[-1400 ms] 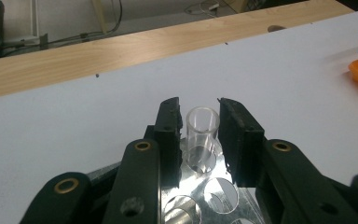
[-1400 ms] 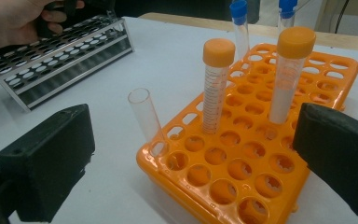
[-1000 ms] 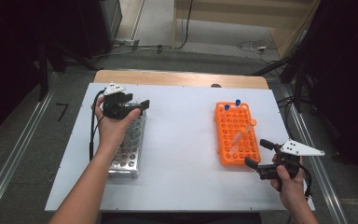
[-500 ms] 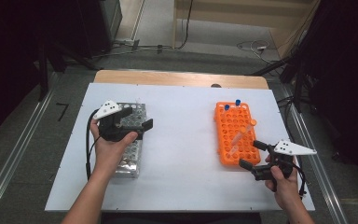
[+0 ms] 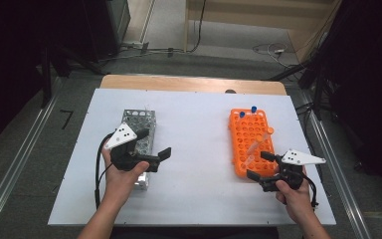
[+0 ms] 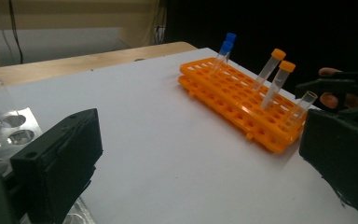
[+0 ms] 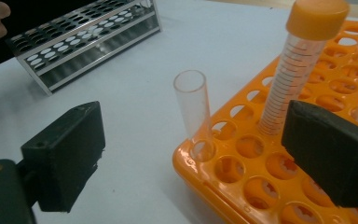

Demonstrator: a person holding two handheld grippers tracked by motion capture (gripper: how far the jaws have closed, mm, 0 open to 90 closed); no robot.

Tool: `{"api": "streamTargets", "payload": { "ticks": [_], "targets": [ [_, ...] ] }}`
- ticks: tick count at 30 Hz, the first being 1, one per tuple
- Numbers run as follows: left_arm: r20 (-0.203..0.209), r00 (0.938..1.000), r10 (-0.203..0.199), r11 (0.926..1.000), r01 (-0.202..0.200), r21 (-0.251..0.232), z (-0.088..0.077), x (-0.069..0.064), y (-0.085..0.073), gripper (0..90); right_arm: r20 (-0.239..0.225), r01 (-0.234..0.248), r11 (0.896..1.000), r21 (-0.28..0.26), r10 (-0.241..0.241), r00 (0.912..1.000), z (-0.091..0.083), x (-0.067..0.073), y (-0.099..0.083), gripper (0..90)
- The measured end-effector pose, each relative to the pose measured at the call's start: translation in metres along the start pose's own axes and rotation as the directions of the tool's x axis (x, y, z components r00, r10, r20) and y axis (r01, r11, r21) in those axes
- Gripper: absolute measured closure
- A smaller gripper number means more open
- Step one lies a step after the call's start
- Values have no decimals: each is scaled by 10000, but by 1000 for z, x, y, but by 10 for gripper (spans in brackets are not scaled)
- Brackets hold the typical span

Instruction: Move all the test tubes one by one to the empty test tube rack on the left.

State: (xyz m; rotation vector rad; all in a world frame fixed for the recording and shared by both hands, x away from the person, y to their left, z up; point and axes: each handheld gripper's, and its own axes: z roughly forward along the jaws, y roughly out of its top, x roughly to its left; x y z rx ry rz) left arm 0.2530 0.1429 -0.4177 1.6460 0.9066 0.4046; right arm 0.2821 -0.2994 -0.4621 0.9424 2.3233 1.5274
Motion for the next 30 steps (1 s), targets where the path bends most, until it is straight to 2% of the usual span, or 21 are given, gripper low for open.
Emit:
{"api": "streamTargets", "payload": {
  "ticks": [4,5,6,12,21,30],
  "targets": [
    [227,9997,78,9999,-81,128,4,-7,-4,0,229,56,9998,169,-60,9997,6,4,-1,192],
    [269,9996,90,9998,-94,148,6,-9,-5,0,408,21,9996,276,-32,9992,10,5,-2,251],
    [280,9995,109,9997,-115,226,7,-10,-7,0,408,21,9996,276,-32,9992,10,5,-2,251],
    [516,9986,117,9989,-140,454,15,-17,-11,0,707,114,9985,536,-151,9974,16,6,-7,457],
    [655,9978,49,9981,-89,608,22,-21,-15,0,917,232,9973,701,-296,9953,22,5,-10,596],
    [739,9972,69,9974,-121,708,24,-24,-17,0,1189,358,9969,695,-439,9919,28,7,-11,673]
  ]
}}
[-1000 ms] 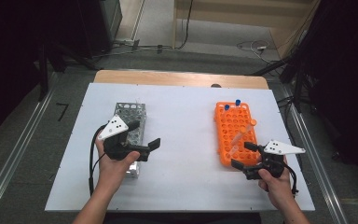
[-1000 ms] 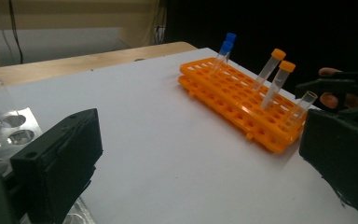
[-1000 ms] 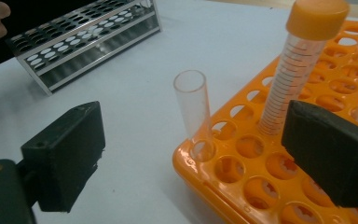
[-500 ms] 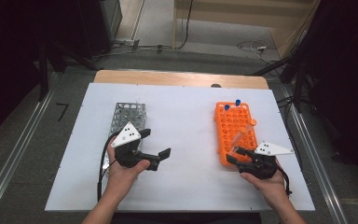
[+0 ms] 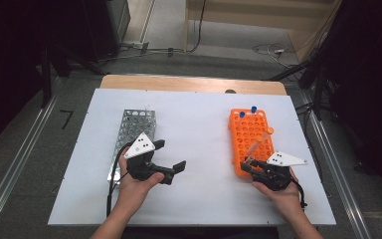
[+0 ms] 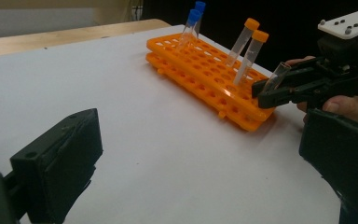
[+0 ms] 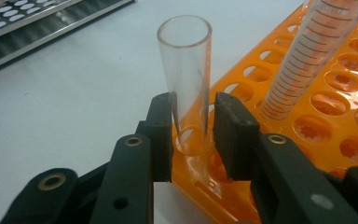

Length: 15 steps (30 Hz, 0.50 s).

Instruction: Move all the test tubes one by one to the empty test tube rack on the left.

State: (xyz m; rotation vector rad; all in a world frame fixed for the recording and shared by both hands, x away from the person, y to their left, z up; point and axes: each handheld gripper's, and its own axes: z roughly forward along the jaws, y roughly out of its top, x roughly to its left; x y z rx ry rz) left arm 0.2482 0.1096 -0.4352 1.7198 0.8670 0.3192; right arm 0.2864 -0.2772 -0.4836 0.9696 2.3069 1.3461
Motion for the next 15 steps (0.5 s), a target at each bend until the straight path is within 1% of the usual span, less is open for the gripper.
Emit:
{"api": "streamTargets", "payload": {
  "ticks": [3,4,9,13,15],
  "targets": [
    [38,10000,64,10000,-64,15,1,-1,-1,0,87,7,10000,-49,-7,10000,1,0,0,725],
    [43,10000,65,10000,-65,18,1,-1,-1,0,119,2,10000,-57,-2,9999,1,0,0,730],
    [83,9999,66,10000,-66,32,2,-2,-1,0,83,-38,9999,-101,39,10000,0,0,0,735],
    [104,9999,27,10000,-27,11,2,-3,-2,0,-31,-95,9994,-339,94,10000,-4,-2,3,736],
    [111,9999,82,10000,-82,29,2,-3,-1,0,-65,-151,9988,-468,148,9999,-8,-3,5,736]
  ]
}}
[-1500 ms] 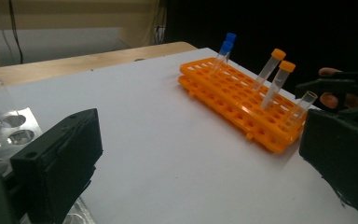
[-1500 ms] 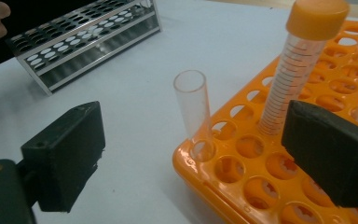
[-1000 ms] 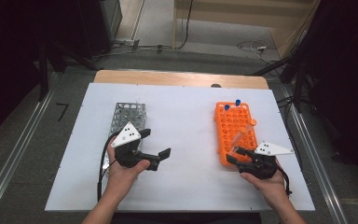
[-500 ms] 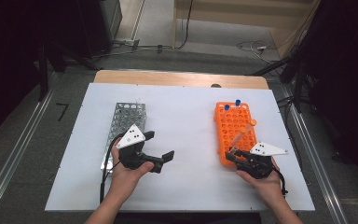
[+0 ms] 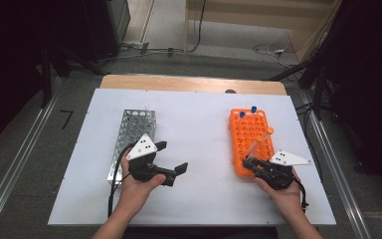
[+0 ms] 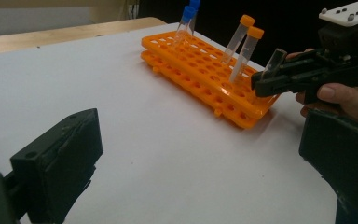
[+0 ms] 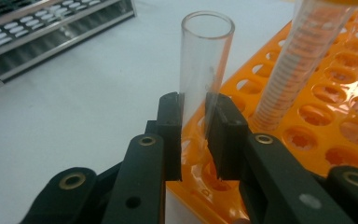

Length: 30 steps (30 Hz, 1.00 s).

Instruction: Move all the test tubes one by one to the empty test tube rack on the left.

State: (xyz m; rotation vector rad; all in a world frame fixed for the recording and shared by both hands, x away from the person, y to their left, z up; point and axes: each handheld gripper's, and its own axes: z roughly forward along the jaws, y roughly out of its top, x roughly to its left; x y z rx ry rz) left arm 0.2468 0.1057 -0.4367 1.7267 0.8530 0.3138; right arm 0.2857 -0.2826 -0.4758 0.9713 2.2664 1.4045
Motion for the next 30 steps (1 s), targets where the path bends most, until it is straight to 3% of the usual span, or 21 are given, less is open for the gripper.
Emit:
{"api": "streamTargets", "payload": {
  "ticks": [13,30],
  "targets": [
    [173,9998,85,10000,-85,3,3,-6,1,0,-84,-159,9983,-563,154,9998,-22,5,15,737],
    [471,9987,211,9998,-213,26,9,-16,1,0,-1202,444,9989,-152,-459,9917,-4,41,19,737]
  ]
}}
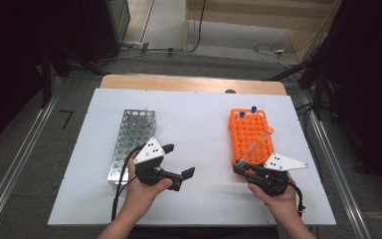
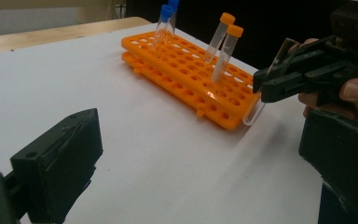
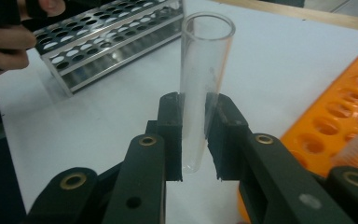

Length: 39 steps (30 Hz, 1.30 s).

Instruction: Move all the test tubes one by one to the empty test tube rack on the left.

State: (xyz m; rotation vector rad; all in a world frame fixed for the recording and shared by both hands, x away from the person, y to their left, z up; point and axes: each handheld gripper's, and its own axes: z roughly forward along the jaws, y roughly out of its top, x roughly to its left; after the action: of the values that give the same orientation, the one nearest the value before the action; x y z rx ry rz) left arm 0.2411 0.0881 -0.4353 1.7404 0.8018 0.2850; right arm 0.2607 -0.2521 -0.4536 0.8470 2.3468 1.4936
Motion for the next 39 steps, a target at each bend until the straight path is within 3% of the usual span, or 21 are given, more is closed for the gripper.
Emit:
{"api": "streamTargets", "payload": {
  "ticks": [4,9,15,22,27,31,39],
  "targets": [
    [120,9999,-3,10000,4,-20,3,-4,1,4,-286,146,9998,140,-142,9995,7,9,0,737],
    [550,9985,62,10000,-64,20,8,-10,0,66,-583,297,9992,267,-281,9979,14,18,2,737],
    [725,9972,177,9998,-175,-26,15,-18,2,270,-994,367,9985,414,-324,9945,24,26,2,738],
    [1651,9849,527,9982,-568,202,27,-30,1,472,-1373,504,9971,568,-422,9896,32,37,3,738],
    [2065,9757,729,9962,-810,312,34,-36,2,558,-1567,535,9960,712,-418,9868,37,43,3,738],
    [2230,9713,828,9945,-949,439,40,-40,1,627,-1744,579,9953,774,-437,9837,39,45,4,738],
    [2239,9689,1057,9910,-1211,563,45,-45,-1,733,-2130,619,9947,820,-432,9761,40,50,5,738]
  ]
}}
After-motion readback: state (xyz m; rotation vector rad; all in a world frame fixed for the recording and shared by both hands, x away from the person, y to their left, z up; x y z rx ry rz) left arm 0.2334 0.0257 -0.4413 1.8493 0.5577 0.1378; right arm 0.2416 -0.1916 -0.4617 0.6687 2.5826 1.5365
